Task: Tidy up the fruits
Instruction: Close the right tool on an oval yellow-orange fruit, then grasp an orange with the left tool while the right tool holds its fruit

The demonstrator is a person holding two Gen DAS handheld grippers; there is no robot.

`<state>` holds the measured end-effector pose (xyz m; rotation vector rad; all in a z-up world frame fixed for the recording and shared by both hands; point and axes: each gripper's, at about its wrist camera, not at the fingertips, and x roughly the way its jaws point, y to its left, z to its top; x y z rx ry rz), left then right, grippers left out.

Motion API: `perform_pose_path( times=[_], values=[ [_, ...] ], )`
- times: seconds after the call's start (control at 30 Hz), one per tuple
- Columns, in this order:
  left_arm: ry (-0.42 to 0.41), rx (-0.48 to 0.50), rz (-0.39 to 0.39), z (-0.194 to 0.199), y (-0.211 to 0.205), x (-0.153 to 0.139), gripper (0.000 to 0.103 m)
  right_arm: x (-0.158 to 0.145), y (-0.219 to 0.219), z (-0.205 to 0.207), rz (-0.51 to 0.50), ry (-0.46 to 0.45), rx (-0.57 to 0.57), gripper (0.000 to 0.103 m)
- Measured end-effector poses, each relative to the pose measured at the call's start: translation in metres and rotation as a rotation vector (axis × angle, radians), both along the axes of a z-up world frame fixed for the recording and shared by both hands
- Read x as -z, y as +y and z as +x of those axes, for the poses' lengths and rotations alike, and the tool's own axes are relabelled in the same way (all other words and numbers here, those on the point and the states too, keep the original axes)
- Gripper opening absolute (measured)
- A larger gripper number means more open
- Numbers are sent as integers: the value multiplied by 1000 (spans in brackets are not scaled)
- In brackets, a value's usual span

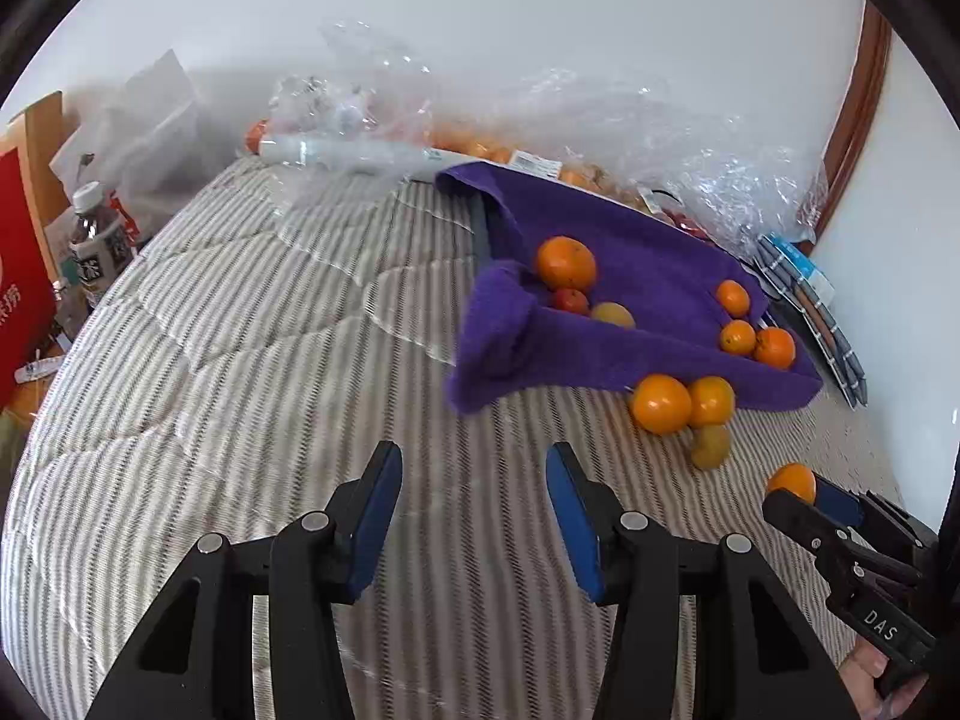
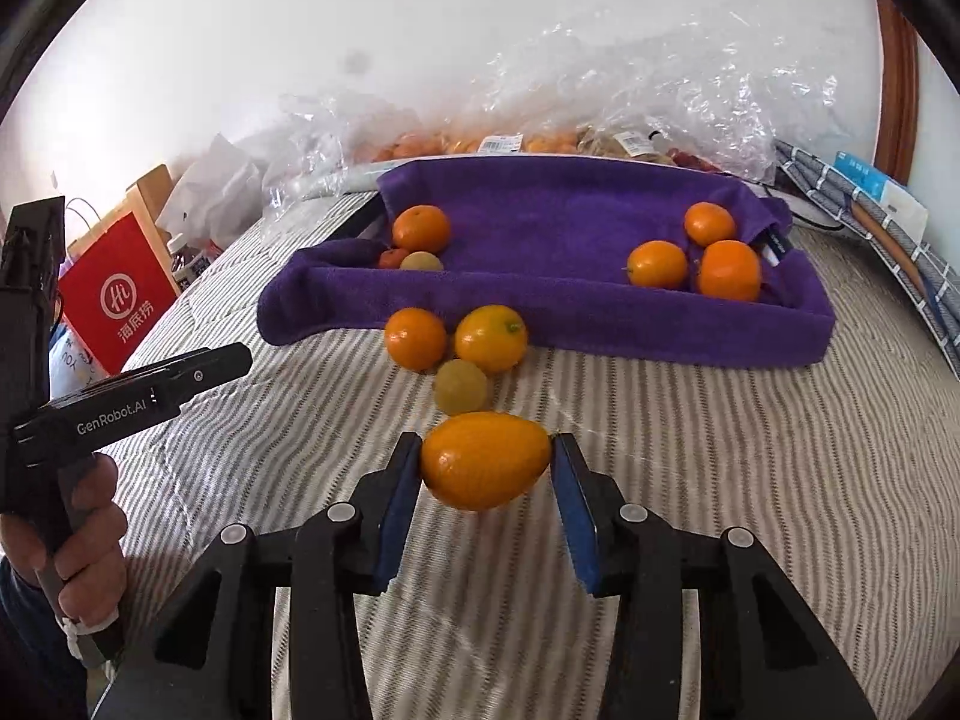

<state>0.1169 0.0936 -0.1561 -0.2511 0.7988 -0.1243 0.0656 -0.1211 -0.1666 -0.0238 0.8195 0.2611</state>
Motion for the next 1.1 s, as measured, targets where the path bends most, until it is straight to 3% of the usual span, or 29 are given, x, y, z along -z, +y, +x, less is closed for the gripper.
perform_pose_path(
  times=[0.1,0.3,0.43,0.7,0.77,1.1],
  values=[
    [18,48,-34,5,-24,-2,48,-2,-26,-3,-26,-11,24,44],
    [29,100,15,27,-67,-5,48,-5,-76,6,3,-23,96,44],
    [38,112,57,38,-81,-2,48,-6,-88,11,3,-54,111,44],
    [36,132,41,55,-89,3,47,1,-80,29,19,-36,70,44],
    [35,145,14,57,-88,4,32,1,-80,29,39,-35,60,44],
    [-64,68,-45,41,-71,-5,33,1,-89,29,74,-30,90,44]
  ],
)
